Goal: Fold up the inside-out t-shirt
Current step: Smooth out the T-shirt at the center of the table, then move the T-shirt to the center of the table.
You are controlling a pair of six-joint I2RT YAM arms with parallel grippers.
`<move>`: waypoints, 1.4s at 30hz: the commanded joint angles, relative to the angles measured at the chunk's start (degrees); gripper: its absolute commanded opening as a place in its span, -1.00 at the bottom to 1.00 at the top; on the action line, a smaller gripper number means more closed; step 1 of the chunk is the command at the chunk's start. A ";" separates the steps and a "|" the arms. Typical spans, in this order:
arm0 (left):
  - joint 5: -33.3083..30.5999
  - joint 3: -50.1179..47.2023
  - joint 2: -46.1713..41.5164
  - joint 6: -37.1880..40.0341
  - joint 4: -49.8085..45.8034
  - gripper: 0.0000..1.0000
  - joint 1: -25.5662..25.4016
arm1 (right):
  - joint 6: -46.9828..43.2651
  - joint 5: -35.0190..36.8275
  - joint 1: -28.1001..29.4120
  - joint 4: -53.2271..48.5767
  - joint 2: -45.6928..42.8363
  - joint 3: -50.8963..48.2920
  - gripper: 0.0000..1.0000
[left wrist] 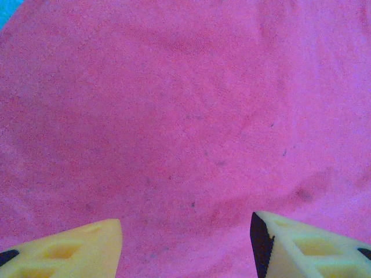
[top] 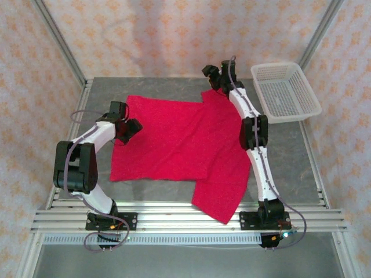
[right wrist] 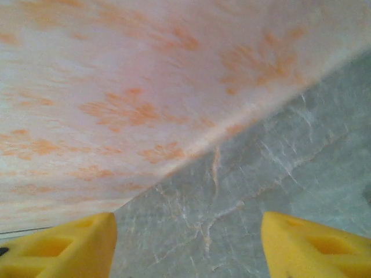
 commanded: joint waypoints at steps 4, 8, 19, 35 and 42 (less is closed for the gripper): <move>-0.29 3.14 -3.18 -0.18 -1.17 0.24 -0.98 | -8.52 3.66 -0.22 -16.36 -20.03 -19.70 0.38; -0.28 6.39 -0.41 -0.03 -1.35 0.27 -0.93 | -13.55 13.34 0.88 -18.34 -36.59 -45.64 0.38; -0.23 17.49 18.75 -0.44 -2.15 0.28 1.91 | -15.60 17.15 -1.47 -15.32 -37.14 -61.44 0.40; -1.39 41.30 36.67 -0.06 -8.21 0.32 4.82 | -15.24 13.09 -5.57 -34.38 -0.22 1.34 0.48; -1.88 34.74 22.53 1.43 -7.68 0.37 4.51 | -20.47 4.78 -5.28 -32.47 -12.52 -3.88 0.49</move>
